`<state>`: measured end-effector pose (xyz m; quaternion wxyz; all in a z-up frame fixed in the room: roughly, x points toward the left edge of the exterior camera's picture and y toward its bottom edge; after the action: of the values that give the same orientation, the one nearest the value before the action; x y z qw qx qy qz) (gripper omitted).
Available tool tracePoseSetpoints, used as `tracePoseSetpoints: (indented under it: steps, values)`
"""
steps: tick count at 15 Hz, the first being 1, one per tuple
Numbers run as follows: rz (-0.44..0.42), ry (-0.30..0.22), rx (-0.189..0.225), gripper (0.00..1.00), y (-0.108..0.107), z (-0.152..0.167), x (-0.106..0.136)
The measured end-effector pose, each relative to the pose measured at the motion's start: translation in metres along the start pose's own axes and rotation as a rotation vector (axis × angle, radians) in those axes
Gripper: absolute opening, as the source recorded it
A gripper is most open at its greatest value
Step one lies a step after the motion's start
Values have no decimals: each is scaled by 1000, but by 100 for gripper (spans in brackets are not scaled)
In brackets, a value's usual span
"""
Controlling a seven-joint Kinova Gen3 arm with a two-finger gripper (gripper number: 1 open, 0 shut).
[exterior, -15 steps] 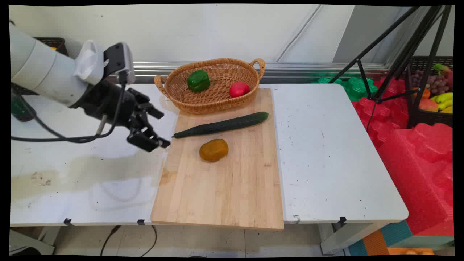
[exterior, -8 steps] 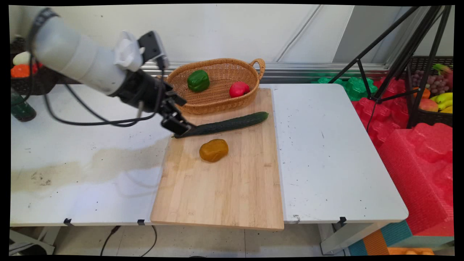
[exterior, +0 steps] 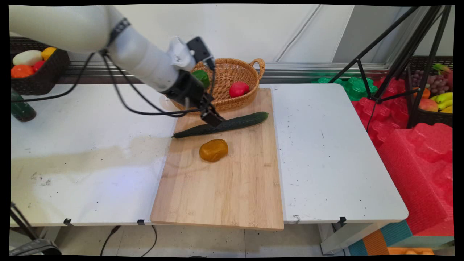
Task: Pick up the cucumber from the cutting board
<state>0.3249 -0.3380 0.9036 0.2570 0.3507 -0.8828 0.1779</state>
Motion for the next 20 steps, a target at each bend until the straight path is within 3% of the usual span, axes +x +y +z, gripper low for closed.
tracePoseSetpoints:
  steps: [10, 19, 20]
  values:
    - [35, -80, -13, 100, -12, 109, 32]
    - [28, -125, -12, 100, -9, 155, 36]
    - [28, -128, -9, 0, -8, 157, 35]
